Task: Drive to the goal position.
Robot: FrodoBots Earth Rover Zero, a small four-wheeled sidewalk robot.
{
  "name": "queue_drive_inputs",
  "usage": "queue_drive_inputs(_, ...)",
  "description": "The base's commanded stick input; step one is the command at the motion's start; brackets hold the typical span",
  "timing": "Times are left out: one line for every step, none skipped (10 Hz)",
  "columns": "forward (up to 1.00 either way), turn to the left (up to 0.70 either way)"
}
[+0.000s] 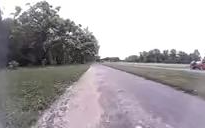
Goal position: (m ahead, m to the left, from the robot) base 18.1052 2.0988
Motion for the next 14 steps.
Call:
queue_drive_inputs(0.7, -0.01)
queue_drive_inputs(0.7, 0.0)
queue_drive_inputs(0.7, 0.0)
queue_drive_inputs(0.7, 0.0)
queue_drive_inputs(0.7, 0.0)
queue_drive_inputs(0.7, 0.0)
queue_drive_inputs(0.7, -0.01)
queue_drive_inputs(0.7, 0.0)
queue_drive_inputs(0.7, -0.01)
queue_drive_inputs(0.7, 0.0)
queue_drive_inputs(0.7, -0.01)
queue_drive_inputs(0.7, -0.01)
queue_drive_inputs(0.7, -0.01)
queue_drive_inputs(0.7, 0.0)
